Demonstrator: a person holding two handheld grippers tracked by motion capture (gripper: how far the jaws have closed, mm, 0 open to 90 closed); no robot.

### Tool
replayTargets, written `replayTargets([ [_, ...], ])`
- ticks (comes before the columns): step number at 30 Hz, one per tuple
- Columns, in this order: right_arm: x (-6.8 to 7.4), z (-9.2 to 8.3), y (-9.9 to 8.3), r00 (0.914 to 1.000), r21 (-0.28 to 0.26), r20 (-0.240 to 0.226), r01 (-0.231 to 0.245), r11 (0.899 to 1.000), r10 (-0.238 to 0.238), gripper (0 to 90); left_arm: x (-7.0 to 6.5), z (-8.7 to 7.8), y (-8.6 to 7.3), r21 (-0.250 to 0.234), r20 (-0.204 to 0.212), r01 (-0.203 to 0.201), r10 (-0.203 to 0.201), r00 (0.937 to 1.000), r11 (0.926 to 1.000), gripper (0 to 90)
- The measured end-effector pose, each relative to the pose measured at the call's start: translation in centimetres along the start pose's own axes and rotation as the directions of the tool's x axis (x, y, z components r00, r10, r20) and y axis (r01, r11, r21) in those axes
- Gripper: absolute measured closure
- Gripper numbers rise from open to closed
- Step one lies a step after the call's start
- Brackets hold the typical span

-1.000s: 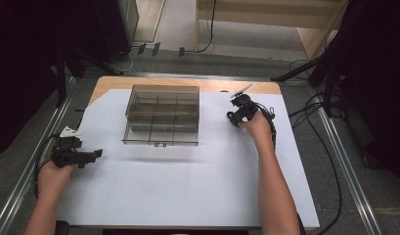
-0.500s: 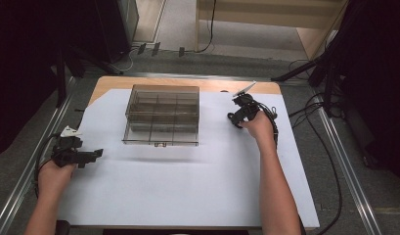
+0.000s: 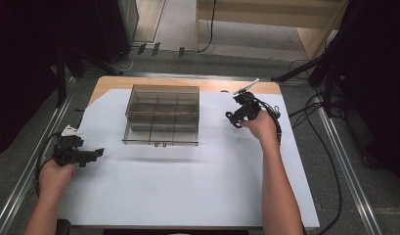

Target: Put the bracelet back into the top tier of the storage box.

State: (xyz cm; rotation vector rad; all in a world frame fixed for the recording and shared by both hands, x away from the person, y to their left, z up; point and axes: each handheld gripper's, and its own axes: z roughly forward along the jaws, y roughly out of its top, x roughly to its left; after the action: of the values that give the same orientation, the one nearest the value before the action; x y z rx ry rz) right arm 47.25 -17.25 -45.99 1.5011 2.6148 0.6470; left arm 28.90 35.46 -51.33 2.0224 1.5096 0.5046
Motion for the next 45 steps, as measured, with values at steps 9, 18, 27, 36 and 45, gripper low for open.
replayTargets([
  [9,1.2,-1.3,-0.1,0.9998,-0.012,-0.007,0.018,1.000,-0.018,77.6,-0.1,0.1,0.2,0.001,0.005,-0.004,0.004,1.0000,1.0000,14.4],
  [18,2.1,-2.0,-0.3,0.9986,-0.019,-0.037,0.038,0.999,-0.039,77.2,-0.2,0.2,0.4,0.001,0.008,-0.009,0.009,0.9999,1.0000,14.4],
  [27,3.5,-3.1,-0.4,0.9966,-0.026,-0.058,0.057,0.998,-0.059,77.0,-0.2,0.3,0.5,0.001,0.011,-0.013,0.013,0.9999,0.9999,14.4],
  [36,5.0,-3.8,-0.6,0.9937,-0.029,-0.071,0.085,0.996,-0.087,77.0,-0.4,0.5,0.8,0.001,0.014,-0.019,0.019,0.9997,0.9998,14.4],
  [45,6.0,-4.4,-0.9,0.9877,-0.036,-0.106,0.111,0.993,-0.114,76.9,-0.6,0.8,1.1,-0.001,0.023,-0.028,0.028,0.9994,0.9996,14.4],
])
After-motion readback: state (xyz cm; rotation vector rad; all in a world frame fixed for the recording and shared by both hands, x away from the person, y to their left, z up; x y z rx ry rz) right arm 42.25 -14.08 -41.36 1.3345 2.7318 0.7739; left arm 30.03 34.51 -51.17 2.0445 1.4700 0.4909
